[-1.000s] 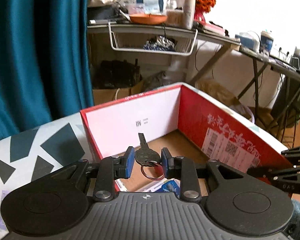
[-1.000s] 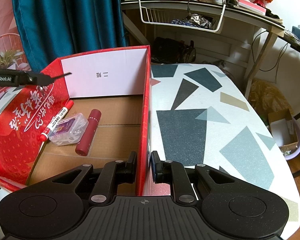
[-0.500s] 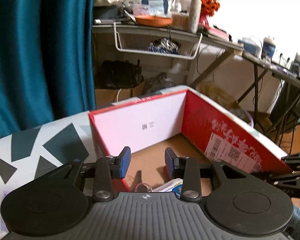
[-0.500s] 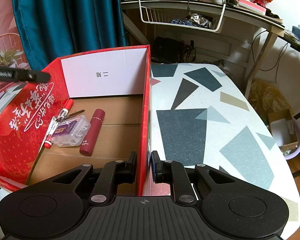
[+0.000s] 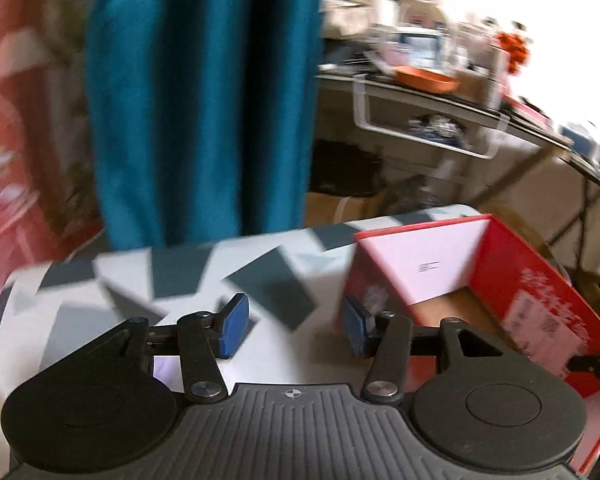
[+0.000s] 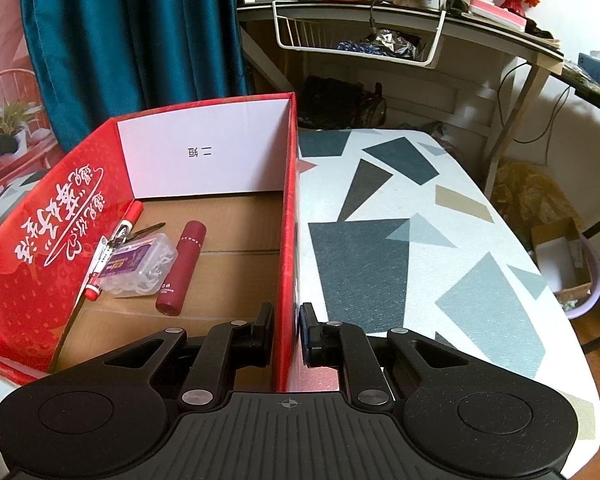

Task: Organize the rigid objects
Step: 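Move the left tool to the blue perfume bottle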

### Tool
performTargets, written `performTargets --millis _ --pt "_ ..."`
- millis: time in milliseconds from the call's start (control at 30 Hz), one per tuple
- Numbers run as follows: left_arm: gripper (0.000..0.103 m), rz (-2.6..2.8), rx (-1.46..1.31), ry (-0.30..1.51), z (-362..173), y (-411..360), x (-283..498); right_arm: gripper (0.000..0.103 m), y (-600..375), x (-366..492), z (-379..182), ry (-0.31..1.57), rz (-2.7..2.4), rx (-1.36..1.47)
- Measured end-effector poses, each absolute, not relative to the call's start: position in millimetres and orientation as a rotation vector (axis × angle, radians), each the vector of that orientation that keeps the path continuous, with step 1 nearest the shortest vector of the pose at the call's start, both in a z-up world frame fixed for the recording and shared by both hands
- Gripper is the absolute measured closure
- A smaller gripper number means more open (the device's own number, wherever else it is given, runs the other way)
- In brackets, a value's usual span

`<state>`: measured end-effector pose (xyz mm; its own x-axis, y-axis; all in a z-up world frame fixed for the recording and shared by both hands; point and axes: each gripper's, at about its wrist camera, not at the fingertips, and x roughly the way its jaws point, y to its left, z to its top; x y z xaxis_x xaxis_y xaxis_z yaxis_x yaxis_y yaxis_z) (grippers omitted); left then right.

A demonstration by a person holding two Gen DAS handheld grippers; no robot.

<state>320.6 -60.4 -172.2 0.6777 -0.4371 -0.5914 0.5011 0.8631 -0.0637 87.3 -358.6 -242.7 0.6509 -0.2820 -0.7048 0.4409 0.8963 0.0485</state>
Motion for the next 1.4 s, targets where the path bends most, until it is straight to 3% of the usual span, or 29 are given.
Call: performTargets --millis 267,667,733,767,800,1133,1400 --pt "0.049 -0.387 0.053 0.735 -203 -11 320 0.091 -359 87 -242 0.759 -0.416 0.22" --pt "0.047 -0.28 0.054 0.891 -264 -3 302 0.091 -359 87 -242 0.76 -0.415 0.22" --pt "0.035 -0.253 0.02 0.915 -268 -2 300 0.091 -359 87 -242 0.76 -0.415 0.22" --pt "0.02 -0.246 0.005 0.928 -270 -2 298 0.091 -359 86 -242 0.76 -0.414 0.22" --pt "0.017 -0.249 -0.003 0.928 -271 -2 297 0.091 -359 87 -242 0.76 -0.414 0.22" --pt "0.017 -0.099 -0.199 0.965 -270 -4 301 0.09 -358 87 -241 0.76 -0.414 0.221" --pt "0.019 0.016 -0.131 0.943 -273 -17 304 0.089 -358 87 -242 0.758 -0.411 0.224"
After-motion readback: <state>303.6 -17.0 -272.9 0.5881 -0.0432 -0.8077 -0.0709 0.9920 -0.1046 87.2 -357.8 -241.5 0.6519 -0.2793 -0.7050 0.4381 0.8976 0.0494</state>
